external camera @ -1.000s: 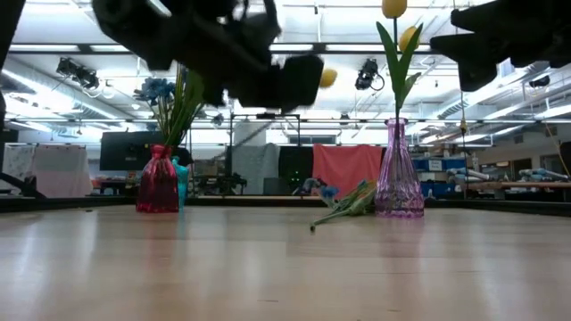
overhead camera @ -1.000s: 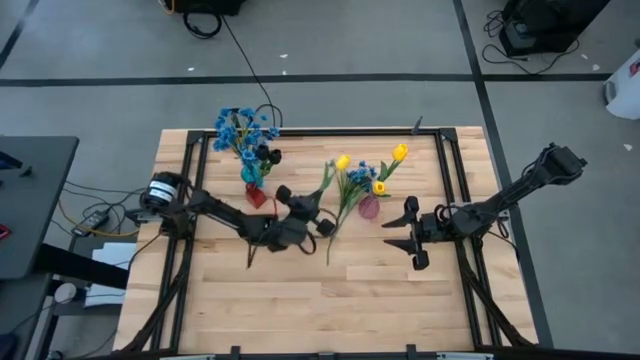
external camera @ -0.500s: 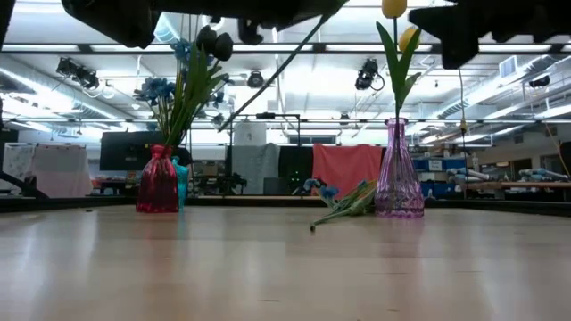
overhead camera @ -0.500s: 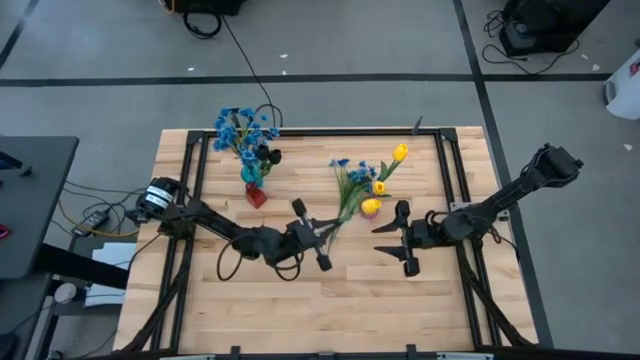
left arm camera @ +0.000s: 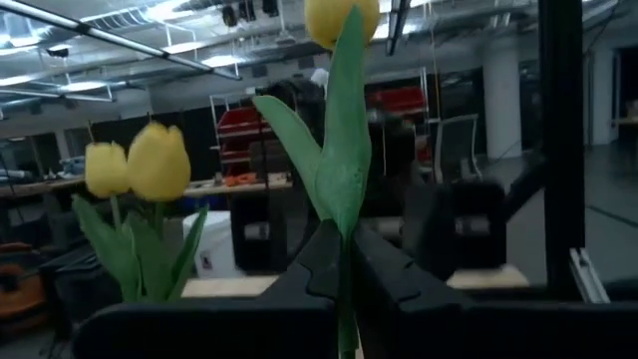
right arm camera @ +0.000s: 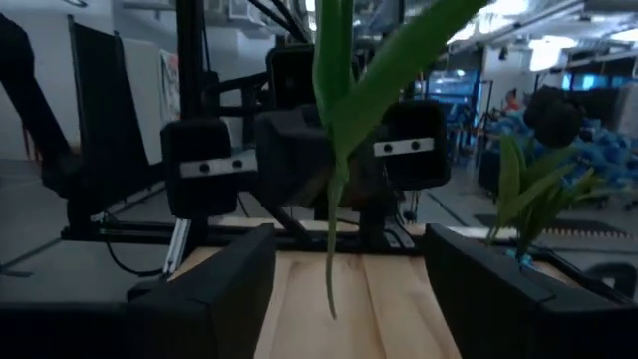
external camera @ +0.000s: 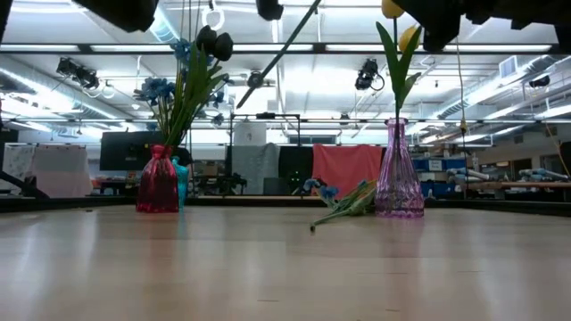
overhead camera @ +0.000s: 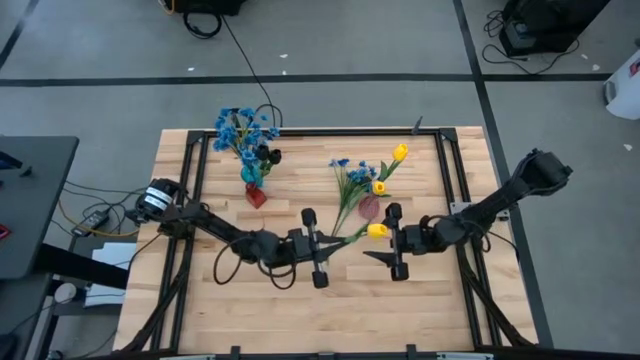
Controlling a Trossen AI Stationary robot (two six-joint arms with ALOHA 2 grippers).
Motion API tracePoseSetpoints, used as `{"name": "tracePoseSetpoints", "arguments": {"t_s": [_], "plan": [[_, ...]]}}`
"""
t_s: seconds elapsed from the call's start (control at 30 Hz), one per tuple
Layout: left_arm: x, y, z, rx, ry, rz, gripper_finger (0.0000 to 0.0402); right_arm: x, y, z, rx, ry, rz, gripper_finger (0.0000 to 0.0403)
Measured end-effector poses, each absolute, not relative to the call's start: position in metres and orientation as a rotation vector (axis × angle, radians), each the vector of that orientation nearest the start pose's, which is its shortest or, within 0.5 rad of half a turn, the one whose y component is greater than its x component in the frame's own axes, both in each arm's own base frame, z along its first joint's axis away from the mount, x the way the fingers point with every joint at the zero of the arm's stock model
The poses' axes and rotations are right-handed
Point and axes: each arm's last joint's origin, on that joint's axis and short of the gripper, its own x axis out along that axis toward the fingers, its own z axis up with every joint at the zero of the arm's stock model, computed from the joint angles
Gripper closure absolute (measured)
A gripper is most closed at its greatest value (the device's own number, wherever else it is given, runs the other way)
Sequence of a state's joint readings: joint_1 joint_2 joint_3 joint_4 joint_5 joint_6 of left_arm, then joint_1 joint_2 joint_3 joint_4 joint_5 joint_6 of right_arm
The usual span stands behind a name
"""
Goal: Sort flowers into vase by color
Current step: Put the yellow flower into the pink vase
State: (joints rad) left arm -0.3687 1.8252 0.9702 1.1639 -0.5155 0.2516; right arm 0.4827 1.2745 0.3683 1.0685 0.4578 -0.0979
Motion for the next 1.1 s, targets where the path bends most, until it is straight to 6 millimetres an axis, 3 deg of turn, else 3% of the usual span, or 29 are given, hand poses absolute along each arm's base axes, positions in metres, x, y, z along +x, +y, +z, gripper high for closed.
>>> {"name": "tracePoseSetpoints", "arguments": {"t_s": [0.27, 0.57, 1.1], "plan": [[0.371, -0.127, 0.258, 0.124, -0.259, 0.166, 0.0386, 0.226, 0.104, 0.214, -0.062, -0.157, 0.062, 0.0119], [0.380, -0.123, 0.246, 0.130, -0.268, 0.139, 0.0386, 0.241, 0.102, 0.211, -0.067, -0.133, 0.032, 0.0171], [0.397, -0.116, 0.224, 0.141, -0.284, 0.137, 0.0386, 0.244, 0.098, 0.210, -0.048, -0.137, 0.018, 0.0244]]}}
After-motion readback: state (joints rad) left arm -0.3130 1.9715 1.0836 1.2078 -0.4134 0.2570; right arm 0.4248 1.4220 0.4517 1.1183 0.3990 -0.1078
